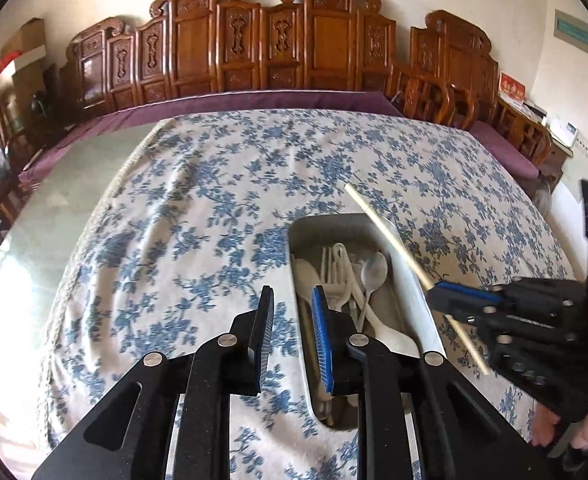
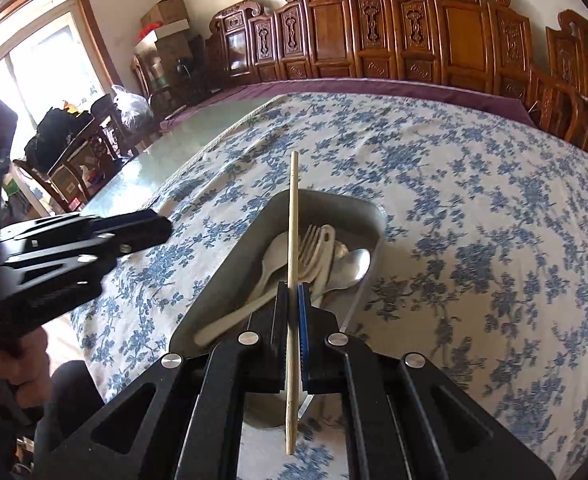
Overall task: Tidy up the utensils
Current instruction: 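Lower the chopstick into the tray and open the right tool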
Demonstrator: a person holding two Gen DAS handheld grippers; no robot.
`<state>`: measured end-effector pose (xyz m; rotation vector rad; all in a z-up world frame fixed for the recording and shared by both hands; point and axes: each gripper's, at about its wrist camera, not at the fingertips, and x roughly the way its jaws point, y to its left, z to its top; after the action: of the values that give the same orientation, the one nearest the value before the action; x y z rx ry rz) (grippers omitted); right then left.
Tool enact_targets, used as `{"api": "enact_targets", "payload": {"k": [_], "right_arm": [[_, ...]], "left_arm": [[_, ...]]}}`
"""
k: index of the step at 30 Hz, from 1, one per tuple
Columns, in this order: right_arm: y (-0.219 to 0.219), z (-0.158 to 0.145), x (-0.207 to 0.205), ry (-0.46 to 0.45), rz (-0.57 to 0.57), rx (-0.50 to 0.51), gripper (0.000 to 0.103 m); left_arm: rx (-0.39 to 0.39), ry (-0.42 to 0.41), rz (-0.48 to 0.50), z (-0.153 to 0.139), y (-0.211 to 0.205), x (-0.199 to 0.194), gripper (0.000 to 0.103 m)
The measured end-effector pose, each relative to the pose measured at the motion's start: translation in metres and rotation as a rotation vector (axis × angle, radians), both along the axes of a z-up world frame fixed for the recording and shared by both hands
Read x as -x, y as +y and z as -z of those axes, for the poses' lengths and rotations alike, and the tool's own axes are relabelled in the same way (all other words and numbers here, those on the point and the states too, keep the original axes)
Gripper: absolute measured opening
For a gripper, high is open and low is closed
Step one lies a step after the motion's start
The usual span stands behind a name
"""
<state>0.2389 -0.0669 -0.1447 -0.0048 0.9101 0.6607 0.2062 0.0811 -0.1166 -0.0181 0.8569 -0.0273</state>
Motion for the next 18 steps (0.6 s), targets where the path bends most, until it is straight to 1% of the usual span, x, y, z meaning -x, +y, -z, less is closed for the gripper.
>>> {"api": "enact_targets", "payload": {"k": [6,11,14,15,17,18], "right_arm": [[0.02,0.016,-0.008,0.061,0.016,-0.03,0.006],[0.03,0.042,-0.016,0.125,0.052,-0.009,0.006],[0.033,0.051,-0.016,0.119,0.055,0.016,0.007],[0.033,0.051,-0.015,0.11,0.06,0.02,0.008],[0.031,0.05,-0.013,0.094,0.051,0.016,0.012],[0.029,0.047,-0.011,0.081,0.049,0.015,0.022]], "left_arm": [[0.002,-0.007,-0.026,-0.005,0.016,0.008,0.018],[0.012,-0.011,-0.038,-0.007,0.024,0.013,0.018],[0.015,-0.016,-0.039,-0.009,0.025,0.017,0.02],[0.014,-0.017,-0.039,-0.009,0.025,0.019,0.023],[0.012,-0.023,-0.039,-0.011,0.025,0.023,0.024],[0.015,-0.025,-0.038,-0.012,0.024,0.025,0.024]]}}
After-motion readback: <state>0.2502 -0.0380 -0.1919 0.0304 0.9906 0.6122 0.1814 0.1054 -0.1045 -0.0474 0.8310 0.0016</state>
